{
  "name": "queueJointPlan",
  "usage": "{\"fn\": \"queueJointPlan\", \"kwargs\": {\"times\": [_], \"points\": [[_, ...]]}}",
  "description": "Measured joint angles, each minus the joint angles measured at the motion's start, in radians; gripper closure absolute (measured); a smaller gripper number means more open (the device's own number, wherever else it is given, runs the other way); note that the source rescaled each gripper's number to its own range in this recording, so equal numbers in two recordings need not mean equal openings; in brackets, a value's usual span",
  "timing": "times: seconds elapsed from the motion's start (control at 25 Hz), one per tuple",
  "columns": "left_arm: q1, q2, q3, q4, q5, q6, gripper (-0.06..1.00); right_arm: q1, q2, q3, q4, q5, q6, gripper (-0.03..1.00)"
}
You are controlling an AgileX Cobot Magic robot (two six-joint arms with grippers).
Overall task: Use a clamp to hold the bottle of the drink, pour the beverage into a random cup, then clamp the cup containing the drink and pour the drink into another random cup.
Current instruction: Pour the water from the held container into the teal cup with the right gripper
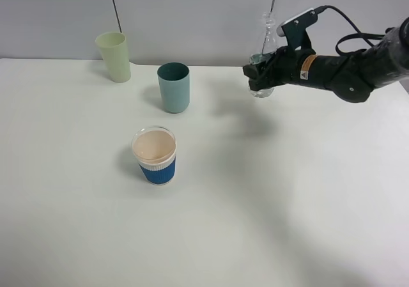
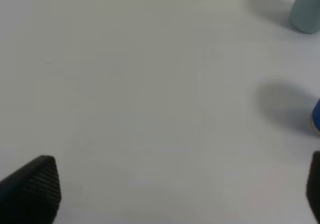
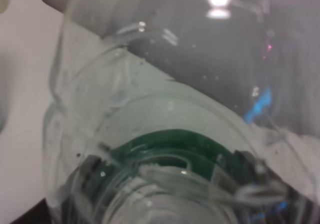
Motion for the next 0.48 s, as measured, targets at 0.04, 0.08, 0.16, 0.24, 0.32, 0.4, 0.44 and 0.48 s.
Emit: {"fn": "queueJointPlan", "kwargs": {"times": [0.04,0.08,0.16,0.24,0.32,0.4,0.44,0.48], "points": [[0.0,0.0,0.0,0.0,0.0,0.0,-0.06,0.017,-0.007,-0.021,0.0,0.034,0.0,0.95],[0.0,0.0,0.0,0.0,0.0,0.0,-0.06,0.035,-0.013,-0.039,0.0,0.072,0.0,0.95],[0.0,0.0,0.0,0.0,0.0,0.0,-0.06,0.065,-0.017,-0.089,0.0,0.137,0.0,0.95],[0.0,0.0,0.0,0.0,0.0,0.0,-0.06,0.096,-0.017,-0.136,0.001,0.196,0.0,0.95],[0.0,0.0,0.0,0.0,0.0,0.0,-0.06,0.129,-0.017,-0.188,-0.006,0.259,0.0,0.95],[0.0,0.0,0.0,0.0,0.0,0.0,-0.06,0.157,-0.017,-0.235,-0.016,0.321,0.0,0.95],[0.0,0.0,0.0,0.0,0.0,0.0,-0.06,0.171,-0.017,-0.259,-0.026,0.348,0.0,0.95],[0.0,0.0,0.0,0.0,0.0,0.0,-0.06,0.185,-0.017,-0.281,-0.037,0.368,0.0,0.95]]}}
